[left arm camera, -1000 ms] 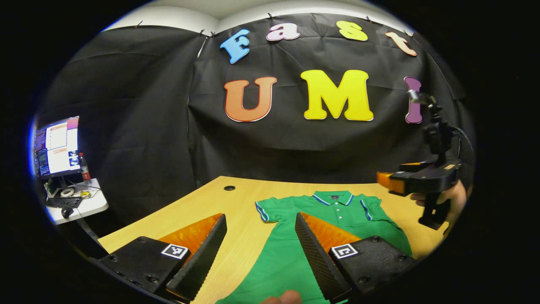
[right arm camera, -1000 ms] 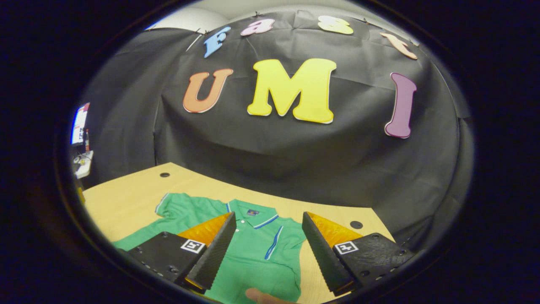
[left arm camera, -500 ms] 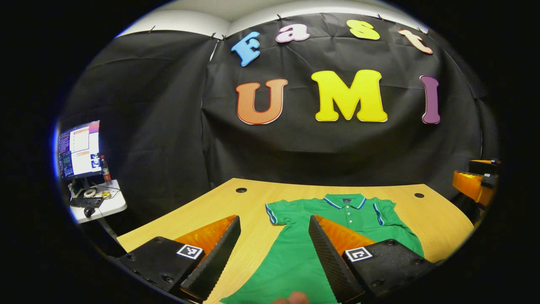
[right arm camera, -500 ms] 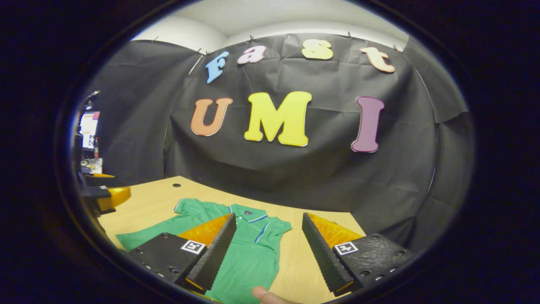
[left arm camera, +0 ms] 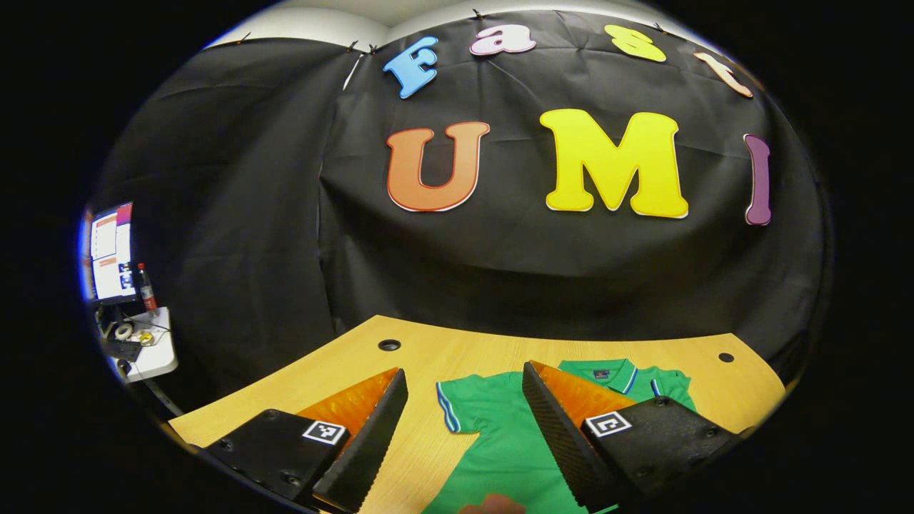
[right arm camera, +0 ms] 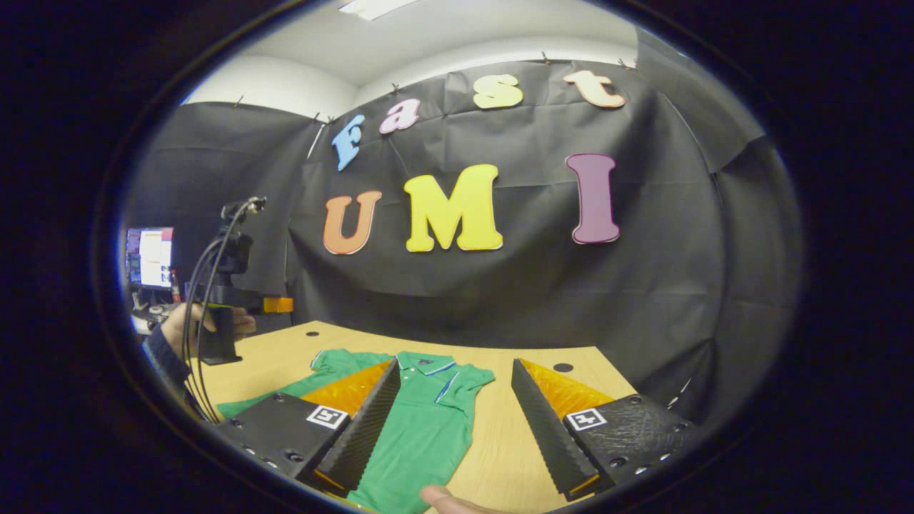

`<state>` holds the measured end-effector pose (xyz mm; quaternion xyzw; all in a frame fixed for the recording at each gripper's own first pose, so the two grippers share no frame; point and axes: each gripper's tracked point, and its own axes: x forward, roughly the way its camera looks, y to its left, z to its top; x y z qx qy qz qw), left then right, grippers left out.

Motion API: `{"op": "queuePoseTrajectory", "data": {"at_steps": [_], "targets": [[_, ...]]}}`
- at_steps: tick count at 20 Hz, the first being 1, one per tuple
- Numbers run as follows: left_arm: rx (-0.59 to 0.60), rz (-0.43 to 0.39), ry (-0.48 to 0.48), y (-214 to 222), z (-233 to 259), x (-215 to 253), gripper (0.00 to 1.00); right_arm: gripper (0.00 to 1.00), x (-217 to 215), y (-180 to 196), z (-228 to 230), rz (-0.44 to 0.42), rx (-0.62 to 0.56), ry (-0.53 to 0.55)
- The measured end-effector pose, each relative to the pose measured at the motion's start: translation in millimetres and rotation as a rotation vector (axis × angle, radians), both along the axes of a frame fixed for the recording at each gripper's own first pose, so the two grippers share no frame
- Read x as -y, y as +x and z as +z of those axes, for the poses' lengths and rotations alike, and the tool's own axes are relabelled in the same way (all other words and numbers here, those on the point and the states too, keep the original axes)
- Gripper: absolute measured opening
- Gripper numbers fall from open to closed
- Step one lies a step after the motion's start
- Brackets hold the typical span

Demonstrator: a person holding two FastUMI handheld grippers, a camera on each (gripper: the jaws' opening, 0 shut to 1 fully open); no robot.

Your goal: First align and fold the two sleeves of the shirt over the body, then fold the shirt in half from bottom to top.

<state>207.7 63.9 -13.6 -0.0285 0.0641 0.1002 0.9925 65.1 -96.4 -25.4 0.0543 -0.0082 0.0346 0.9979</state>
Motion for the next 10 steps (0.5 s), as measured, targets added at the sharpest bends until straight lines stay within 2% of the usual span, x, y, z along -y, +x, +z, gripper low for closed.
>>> {"op": "queuePoseTrajectory", "data": {"at_steps": [2, 4, 8, 10], "targets": [[-0.050, 0.015, -0.018, 38, -25, -17, 1.00, 0.93, 0, -2, -1, 0.010, 0.012, 0.010], [-0.113, 0.028, -0.117, 73, -63, -28, 1.00, 0.93, 0, -4, -2, 0.011, 0.037, -0.018], [-0.258, 0.074, -0.227, 107, -136, -54, 1.00, 0.92, -7, -3, -7, 0.037, 0.058, -0.050], [-0.268, 0.051, -0.237, 120, -152, -52, 1.00, 0.93, -7, 1, -13, 0.041, 0.045, -0.049]]}}
